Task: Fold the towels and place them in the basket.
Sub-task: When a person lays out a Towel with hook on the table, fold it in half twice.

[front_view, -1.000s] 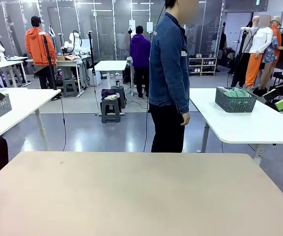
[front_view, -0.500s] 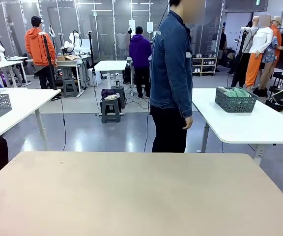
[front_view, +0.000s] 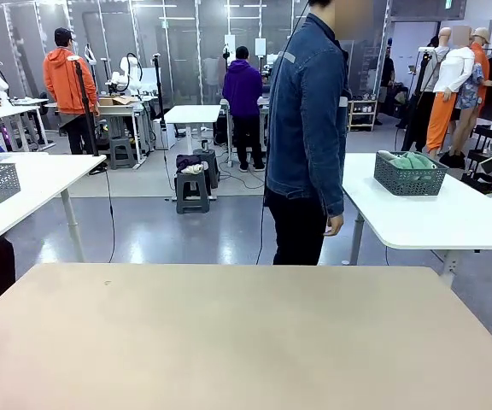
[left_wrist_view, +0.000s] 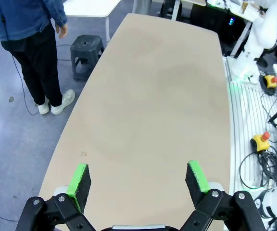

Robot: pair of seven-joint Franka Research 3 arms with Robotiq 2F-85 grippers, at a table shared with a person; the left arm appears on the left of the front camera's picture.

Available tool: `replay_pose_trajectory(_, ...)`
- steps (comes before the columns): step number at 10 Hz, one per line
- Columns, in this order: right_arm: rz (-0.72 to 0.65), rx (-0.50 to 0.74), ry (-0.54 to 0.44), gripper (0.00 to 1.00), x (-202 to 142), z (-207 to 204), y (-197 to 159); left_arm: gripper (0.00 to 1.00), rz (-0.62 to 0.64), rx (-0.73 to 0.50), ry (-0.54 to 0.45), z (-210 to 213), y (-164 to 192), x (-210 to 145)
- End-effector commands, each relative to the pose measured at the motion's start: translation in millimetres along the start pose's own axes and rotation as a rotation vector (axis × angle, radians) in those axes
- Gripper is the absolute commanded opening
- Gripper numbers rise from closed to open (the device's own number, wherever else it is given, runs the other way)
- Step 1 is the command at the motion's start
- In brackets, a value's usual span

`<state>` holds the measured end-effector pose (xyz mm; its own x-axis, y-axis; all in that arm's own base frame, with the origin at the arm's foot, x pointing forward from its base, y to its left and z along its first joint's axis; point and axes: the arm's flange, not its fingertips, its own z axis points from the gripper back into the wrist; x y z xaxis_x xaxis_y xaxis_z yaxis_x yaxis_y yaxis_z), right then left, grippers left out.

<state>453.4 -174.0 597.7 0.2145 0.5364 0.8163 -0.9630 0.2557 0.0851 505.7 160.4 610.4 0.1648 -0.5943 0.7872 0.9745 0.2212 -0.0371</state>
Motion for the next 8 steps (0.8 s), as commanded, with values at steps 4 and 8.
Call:
replay_pose_trajectory(4,-0.005,-0.004,-0.002,1.0,-2.4,2.4,0.7,1.0,-0.001,0.002,0.0,-0.3,-0.4,0.3)
replay_pose_trajectory(8,-0.005,-0.007,0.0,1.0,-2.3,3.2,0.5,1.0,-0.001,0.002,0.0,-0.3,-0.4,0.3)
